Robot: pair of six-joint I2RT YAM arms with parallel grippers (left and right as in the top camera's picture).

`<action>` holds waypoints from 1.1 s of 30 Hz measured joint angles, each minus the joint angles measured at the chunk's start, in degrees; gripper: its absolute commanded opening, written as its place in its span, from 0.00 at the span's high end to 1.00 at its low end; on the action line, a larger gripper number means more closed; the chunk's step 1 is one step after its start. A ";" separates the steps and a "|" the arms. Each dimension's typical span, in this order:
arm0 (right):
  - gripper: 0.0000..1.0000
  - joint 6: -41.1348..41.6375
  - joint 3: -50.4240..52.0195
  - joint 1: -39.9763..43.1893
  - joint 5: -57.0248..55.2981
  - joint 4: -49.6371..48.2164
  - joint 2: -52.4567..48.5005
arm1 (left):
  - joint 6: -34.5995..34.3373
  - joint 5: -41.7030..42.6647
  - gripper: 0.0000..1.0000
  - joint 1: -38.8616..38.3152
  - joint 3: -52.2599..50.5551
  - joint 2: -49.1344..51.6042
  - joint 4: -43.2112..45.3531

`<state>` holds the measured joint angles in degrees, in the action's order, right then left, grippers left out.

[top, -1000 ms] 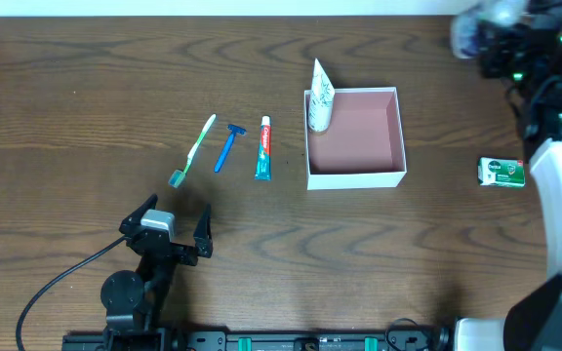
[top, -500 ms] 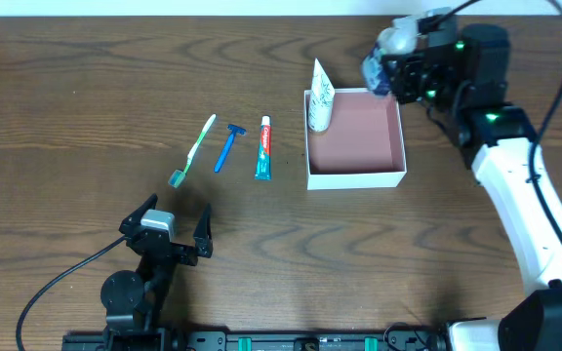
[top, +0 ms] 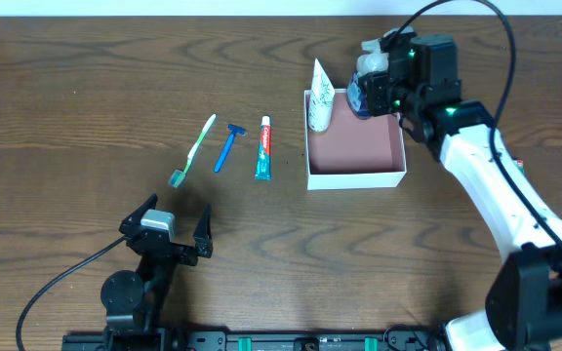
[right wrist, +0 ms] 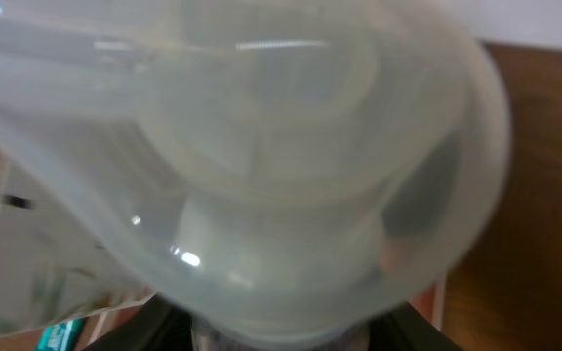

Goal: Pack container
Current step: 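Carry the pump bottle into the box beside the tube and release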

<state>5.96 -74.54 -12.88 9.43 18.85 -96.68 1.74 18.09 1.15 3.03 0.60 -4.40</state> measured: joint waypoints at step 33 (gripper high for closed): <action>0.59 -0.04 0.00 -3.21 -3.98 -1.97 -9.03 | 0.00 0.00 0.02 0.00 0.00 -0.02 0.00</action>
<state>5.91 -74.54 -16.10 5.45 16.88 -105.71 1.74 18.09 1.15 3.03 0.58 -4.40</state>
